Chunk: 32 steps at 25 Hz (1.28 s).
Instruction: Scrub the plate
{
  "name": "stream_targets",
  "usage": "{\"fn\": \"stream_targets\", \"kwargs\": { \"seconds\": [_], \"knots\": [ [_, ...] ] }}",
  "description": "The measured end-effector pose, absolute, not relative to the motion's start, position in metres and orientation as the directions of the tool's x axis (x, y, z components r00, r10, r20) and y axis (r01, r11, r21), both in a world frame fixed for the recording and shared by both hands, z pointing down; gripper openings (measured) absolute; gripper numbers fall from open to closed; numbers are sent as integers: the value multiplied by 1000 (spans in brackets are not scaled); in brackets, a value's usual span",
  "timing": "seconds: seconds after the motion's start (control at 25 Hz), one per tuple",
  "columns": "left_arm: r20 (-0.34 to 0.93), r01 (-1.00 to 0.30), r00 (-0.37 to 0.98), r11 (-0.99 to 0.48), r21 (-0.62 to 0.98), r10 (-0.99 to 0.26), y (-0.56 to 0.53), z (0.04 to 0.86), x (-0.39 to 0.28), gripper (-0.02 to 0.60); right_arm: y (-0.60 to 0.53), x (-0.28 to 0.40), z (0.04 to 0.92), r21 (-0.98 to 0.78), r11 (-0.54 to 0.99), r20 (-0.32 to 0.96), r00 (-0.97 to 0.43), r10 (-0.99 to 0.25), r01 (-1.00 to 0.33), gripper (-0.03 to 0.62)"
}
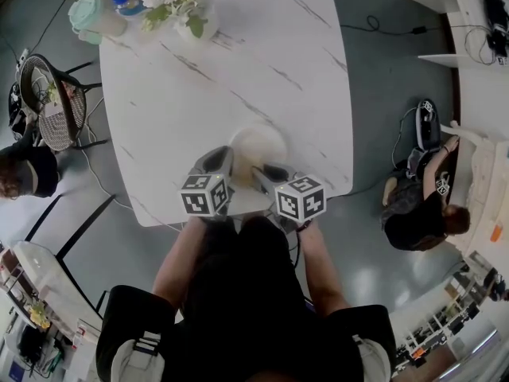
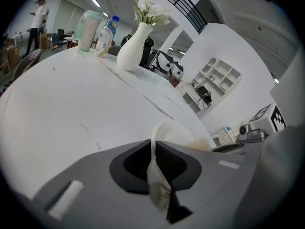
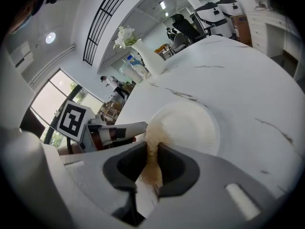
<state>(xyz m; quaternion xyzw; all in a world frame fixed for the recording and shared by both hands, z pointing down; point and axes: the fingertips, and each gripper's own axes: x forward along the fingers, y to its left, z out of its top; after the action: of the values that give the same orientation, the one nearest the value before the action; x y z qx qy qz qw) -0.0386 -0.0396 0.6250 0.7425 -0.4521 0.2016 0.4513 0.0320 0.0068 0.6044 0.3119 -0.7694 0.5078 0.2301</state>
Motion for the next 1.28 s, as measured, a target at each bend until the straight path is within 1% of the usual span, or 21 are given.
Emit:
{"fn": "stream_targets", "kwargs": {
  "seconds": [0.92,1.28],
  "knots": [
    [719,-865,494,-193,463,-489,-40,625,-36,37,8,105,606,-581,216,724,-619,-303,-785,69],
    [721,-868,489,-196,455,-492,-41,625,-36,37,9,117,606,-557,220,740,-599,-306,-801,69]
  ]
}}
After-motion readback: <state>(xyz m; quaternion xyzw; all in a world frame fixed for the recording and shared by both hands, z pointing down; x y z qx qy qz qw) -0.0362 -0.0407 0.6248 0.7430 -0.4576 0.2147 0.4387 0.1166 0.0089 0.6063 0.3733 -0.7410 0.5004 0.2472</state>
